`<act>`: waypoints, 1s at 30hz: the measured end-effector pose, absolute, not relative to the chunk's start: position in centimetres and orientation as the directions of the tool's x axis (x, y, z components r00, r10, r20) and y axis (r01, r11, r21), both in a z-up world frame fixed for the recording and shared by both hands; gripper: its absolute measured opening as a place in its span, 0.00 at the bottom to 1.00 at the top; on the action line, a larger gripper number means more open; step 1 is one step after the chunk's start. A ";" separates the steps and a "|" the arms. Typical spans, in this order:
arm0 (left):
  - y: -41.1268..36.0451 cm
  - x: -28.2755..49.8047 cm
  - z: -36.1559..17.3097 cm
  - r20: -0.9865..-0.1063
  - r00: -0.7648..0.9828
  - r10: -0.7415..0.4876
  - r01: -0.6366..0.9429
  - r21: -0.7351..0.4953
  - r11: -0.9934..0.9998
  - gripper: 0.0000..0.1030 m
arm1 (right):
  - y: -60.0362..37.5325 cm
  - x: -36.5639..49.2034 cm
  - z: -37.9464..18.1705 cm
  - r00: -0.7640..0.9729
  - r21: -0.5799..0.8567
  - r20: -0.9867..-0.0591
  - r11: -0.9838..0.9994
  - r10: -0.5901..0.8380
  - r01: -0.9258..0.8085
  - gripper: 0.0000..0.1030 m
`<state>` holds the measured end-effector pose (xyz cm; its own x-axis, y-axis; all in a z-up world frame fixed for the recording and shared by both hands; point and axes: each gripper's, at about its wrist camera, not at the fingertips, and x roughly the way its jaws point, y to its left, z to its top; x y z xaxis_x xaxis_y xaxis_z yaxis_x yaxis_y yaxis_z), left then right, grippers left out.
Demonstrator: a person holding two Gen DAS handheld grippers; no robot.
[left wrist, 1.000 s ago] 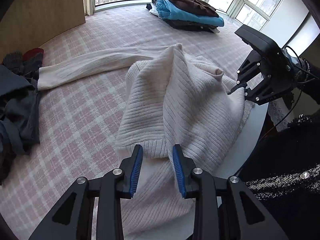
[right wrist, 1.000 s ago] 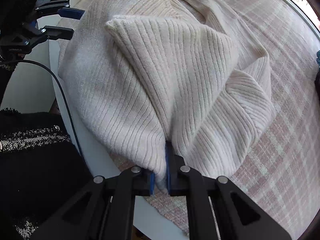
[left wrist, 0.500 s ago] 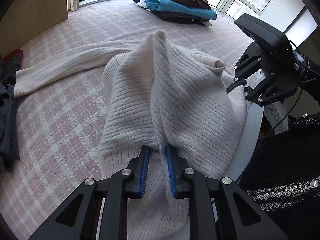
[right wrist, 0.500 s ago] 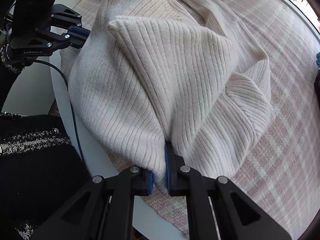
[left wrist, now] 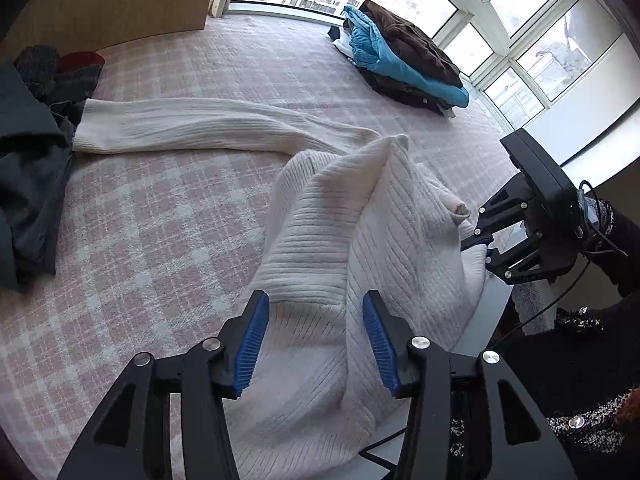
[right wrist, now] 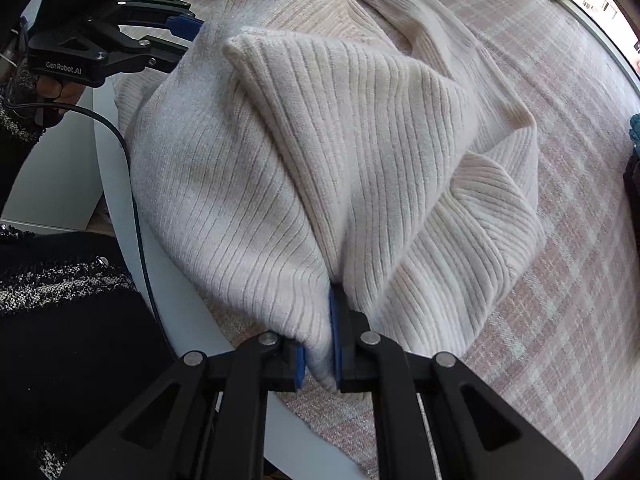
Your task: Fold clothes
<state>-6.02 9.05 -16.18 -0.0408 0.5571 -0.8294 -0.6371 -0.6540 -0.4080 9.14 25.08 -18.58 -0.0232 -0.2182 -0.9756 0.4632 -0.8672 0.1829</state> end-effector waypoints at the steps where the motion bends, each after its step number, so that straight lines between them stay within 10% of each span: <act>1: 10.1 -6.0 -16.6 -0.843 -0.036 0.537 -0.651 -0.387 -0.653 0.43 | 24.9 9.2 -18.4 -0.032 0.177 -0.976 -0.864 -0.217 0.472 0.08; 4: 12.0 -5.8 -17.7 -0.870 -0.034 0.492 -0.683 -0.340 -0.647 0.21 | 24.7 8.9 -18.2 -0.059 0.161 -0.975 -0.868 -0.213 0.469 0.08; 16: 4.2 -1.5 -11.9 -0.806 -0.347 0.480 -0.478 -0.288 -0.830 0.01 | 22.2 8.2 -17.0 -0.064 0.062 -0.991 -0.844 -0.113 0.533 0.08; 30: 0.6 2.8 -9.7 -0.830 -0.432 0.352 -0.409 -0.168 -0.897 0.02 | 20.1 12.3 -15.3 -0.142 -0.023 -0.988 -0.855 -0.059 0.518 0.08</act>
